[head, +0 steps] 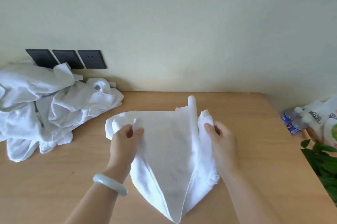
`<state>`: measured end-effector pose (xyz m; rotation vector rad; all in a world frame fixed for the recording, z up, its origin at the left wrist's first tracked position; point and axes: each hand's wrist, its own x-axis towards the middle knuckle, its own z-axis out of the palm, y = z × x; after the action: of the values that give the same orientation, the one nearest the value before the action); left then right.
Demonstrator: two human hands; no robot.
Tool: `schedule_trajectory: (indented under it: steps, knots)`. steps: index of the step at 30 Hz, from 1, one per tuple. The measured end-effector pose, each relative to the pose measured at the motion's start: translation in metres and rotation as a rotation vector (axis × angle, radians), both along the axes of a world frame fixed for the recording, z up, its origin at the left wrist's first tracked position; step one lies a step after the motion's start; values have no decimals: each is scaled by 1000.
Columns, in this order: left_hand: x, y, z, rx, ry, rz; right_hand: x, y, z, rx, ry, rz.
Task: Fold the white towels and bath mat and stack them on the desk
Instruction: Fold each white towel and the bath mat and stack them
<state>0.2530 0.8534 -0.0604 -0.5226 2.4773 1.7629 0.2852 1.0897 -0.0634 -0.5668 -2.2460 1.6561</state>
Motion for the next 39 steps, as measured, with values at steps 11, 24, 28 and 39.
schedule_trajectory:
  steps: [11, 24, 28, 39]
  knots:
    - [37, 39, 12, 423, -74, -75, 20, -87, 2, -128, -41, 190]
    - [34, 25, 15, 236, -1, -63, 8, -74, 31, 295, -46, 648]
    - [33, 25, 21, 254, 20, -75, 8, -77, 33, 317, 20, 558]
    - [35, 22, 36, 590, 11, -216, 3, -74, 33, 53, 106, 348]
